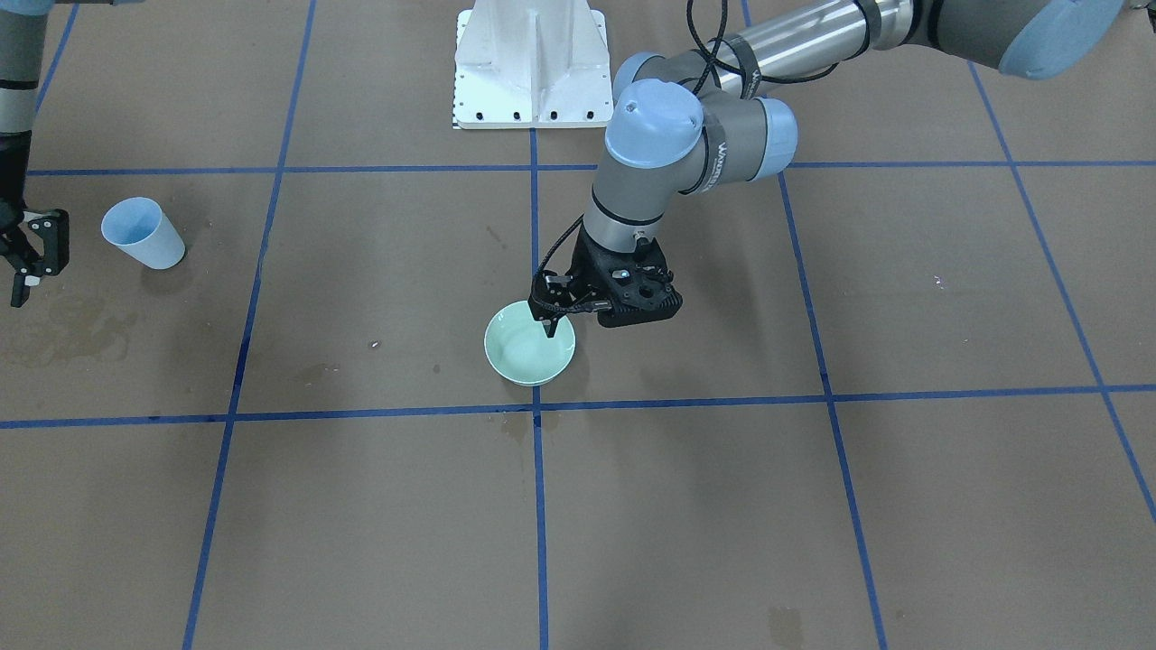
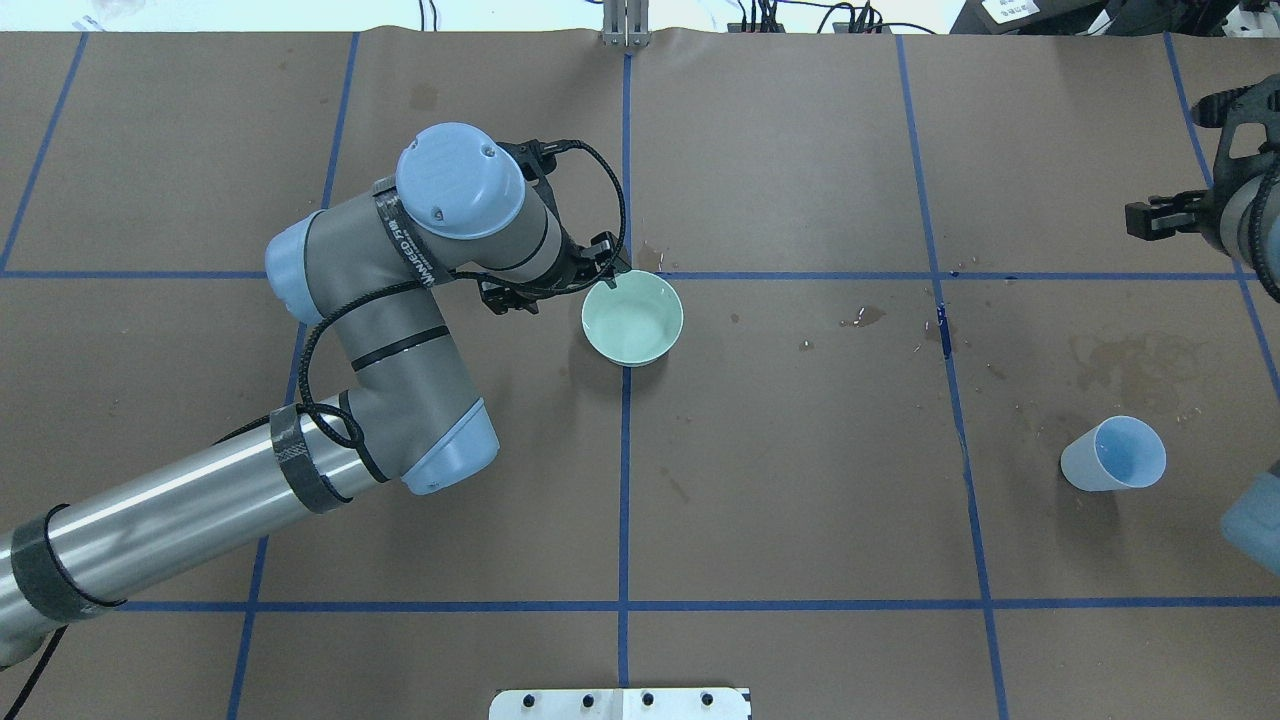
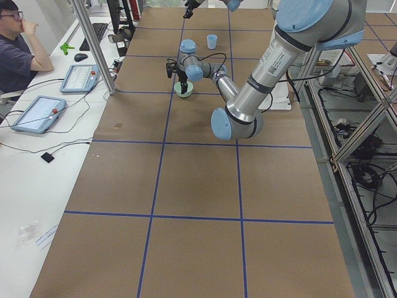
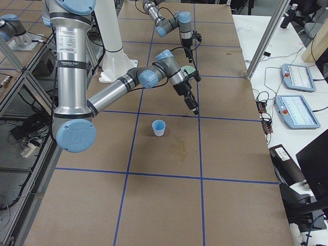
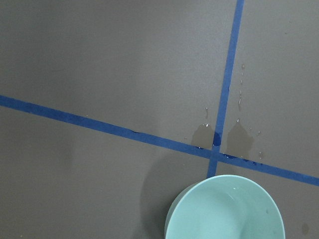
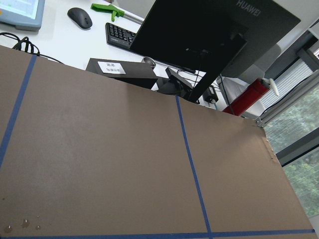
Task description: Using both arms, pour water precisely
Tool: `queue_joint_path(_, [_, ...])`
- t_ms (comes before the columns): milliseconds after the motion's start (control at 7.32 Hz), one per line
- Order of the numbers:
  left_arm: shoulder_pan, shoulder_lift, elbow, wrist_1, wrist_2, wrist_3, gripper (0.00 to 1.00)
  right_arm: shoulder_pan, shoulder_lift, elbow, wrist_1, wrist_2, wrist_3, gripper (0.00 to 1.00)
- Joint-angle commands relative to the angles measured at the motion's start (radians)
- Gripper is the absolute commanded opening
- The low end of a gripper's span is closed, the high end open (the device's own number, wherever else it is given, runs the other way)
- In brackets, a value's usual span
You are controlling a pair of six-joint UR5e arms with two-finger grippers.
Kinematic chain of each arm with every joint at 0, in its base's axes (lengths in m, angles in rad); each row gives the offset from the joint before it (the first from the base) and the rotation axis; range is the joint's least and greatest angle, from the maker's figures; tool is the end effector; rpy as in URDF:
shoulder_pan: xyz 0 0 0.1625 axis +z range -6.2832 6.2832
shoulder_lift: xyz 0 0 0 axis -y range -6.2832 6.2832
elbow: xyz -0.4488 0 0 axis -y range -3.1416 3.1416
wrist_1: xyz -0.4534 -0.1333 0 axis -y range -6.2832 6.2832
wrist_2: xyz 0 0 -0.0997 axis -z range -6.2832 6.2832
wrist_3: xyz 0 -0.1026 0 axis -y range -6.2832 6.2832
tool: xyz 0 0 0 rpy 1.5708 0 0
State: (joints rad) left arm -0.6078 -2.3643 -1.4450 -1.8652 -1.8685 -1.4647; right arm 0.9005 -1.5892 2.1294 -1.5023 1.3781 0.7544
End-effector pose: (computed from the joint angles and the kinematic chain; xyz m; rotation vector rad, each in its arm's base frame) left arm 0.6088 -0.5492 0.1708 0.0769 0.9941 -0.3165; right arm -0.2031 -0.5025 0.4036 0.5817 -0.2555 0.1399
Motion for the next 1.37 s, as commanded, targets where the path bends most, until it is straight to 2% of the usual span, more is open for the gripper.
queue_joint_path(0, [0.016, -0.045, 0.081, -0.012, 0.0, -0.003, 1.0, 0.11, 0.005, -0.098, 0.104, 0.171, -0.119, 1.0])
queue_joint_path(273, [0.028, -0.047, 0.109, -0.012, 0.0, -0.002, 0.95, 0.188, 0.046, -0.164, 0.134, 0.315, -0.205, 1.0])
queue_joint_path(410, [0.036, -0.049, 0.118, -0.012, 0.0, -0.002, 0.89, 0.23, 0.048, -0.178, 0.134, 0.39, -0.246, 1.0])
queue_joint_path(547, [0.04, -0.049, 0.12, -0.011, 0.0, -0.002, 0.79, 0.241, 0.049, -0.192, 0.134, 0.418, -0.257, 1.0])
queue_joint_path(683, [0.042, -0.05, 0.121, -0.011, 0.0, 0.0, 0.61, 0.245, 0.084, -0.219, 0.134, 0.449, -0.26, 1.0])
queue_joint_path(957, [0.042, -0.053, 0.12, -0.012, -0.003, 0.004, 0.1, 0.323, 0.116, -0.278, 0.128, 0.592, -0.343, 1.0])
queue_joint_path(1093, [0.042, -0.053, 0.12, -0.011, -0.006, 0.006, 0.0, 0.343, 0.118, -0.29, 0.126, 0.62, -0.365, 1.0])
queue_joint_path(1230, [0.042, -0.056, 0.12, -0.009, -0.008, 0.006, 0.0, 0.356, 0.118, -0.295, 0.123, 0.64, -0.366, 1.0])
